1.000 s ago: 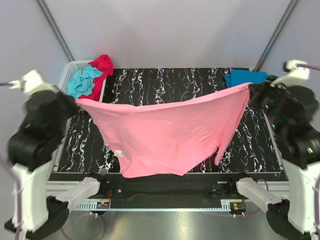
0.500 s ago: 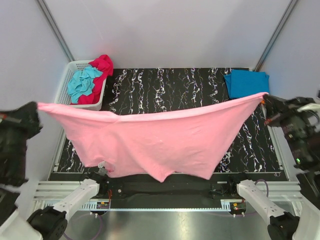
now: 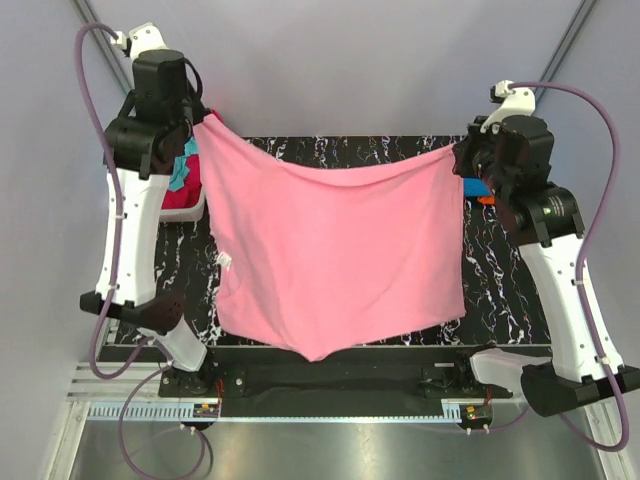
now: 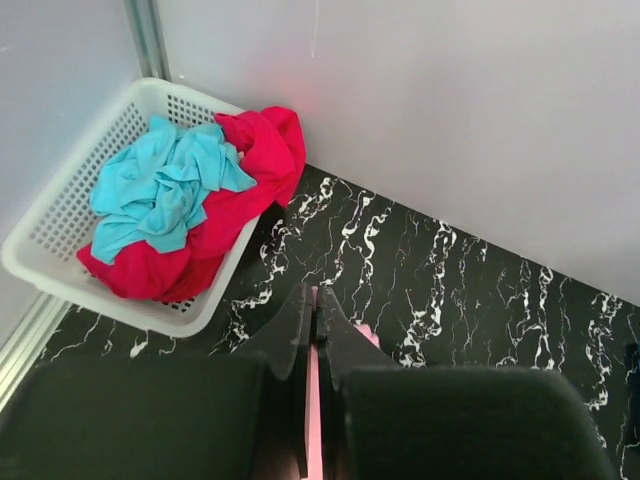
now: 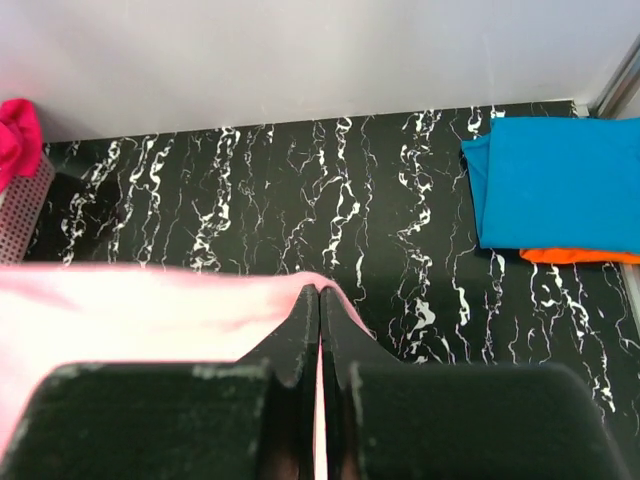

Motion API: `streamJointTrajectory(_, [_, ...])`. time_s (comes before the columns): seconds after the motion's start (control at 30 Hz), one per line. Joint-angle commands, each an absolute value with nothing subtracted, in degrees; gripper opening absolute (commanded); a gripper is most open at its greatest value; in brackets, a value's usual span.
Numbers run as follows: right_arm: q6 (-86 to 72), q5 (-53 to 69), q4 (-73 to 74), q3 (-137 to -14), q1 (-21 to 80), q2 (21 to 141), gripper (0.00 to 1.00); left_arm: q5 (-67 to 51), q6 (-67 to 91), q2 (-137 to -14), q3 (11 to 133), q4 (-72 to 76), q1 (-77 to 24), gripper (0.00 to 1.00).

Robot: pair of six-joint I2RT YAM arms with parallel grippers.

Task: Fold and stack the t-shirts
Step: Flatten the tshirt out

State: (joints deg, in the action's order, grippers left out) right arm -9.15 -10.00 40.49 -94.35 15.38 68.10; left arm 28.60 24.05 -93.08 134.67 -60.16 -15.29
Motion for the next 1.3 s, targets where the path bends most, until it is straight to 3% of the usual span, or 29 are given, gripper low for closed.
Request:
streamJointTrajectory(0.0, [-6.86,-10.99,34.72,-100.27,15.47,66.89,0.0,24.36,23.46,-92.11,141.5,-58.36,-11.96,0.0])
streamJointTrajectory(0.43, [-6.33,-9.67,40.78,-97.82,15.56,50.29,0.0,22.15,24.17,-61.46,114.55,-55.9,-9.67,0.0])
streamJointTrajectory(0.67, [-5.54,-6.6,43.33,-96.68,15.56,41.75,0.0,22.59,21.54,-48.7,111.88,-56.69,-9.67,0.0])
streamJointTrajectory(0.93, [-4.66,-7.12,37.1,-96.42,15.47,44.56,0.0,23.73,19.34,-59.57,122.68,-57.14,-9.67,0.0])
streamJointTrajectory(1.27, [-2.81,-13.26,15.4,-78.94,15.47,59.49,0.0,21.36,21.35,-90.67,128.67,-49.22,-7.91,0.0])
